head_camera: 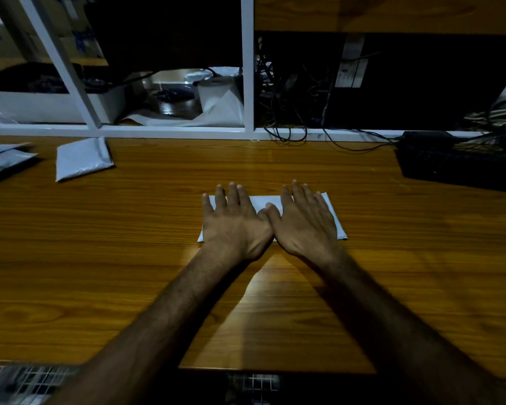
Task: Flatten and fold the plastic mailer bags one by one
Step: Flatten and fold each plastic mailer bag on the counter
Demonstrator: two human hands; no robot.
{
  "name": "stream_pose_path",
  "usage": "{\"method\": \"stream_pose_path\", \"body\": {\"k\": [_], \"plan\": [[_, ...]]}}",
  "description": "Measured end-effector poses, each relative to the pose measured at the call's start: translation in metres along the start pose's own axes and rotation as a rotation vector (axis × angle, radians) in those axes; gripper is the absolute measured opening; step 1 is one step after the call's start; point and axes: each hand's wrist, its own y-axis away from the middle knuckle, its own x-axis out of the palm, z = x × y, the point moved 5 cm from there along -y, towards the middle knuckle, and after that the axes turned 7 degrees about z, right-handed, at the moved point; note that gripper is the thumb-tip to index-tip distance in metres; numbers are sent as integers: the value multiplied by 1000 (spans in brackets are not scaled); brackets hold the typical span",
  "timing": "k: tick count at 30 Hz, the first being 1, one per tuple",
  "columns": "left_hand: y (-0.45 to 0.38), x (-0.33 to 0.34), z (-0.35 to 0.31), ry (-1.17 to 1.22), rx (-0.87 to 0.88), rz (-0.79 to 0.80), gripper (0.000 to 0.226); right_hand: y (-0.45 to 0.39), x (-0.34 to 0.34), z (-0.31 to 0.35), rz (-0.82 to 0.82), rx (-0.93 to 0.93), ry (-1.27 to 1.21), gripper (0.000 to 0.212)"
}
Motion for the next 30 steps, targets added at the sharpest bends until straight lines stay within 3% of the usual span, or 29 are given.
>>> {"method": "stream_pose_path", "body": {"k": [19,24,30], "plan": [[-2,5,15,51,-108,36,105,2,0,-17,12,166,5,107],[-1,3,25,67,-115,9,91,2,0,-23,3,169,8,109],[2,2,43,116,-125,-29,77,2,-3,-36,-5,154,28,95]]}}
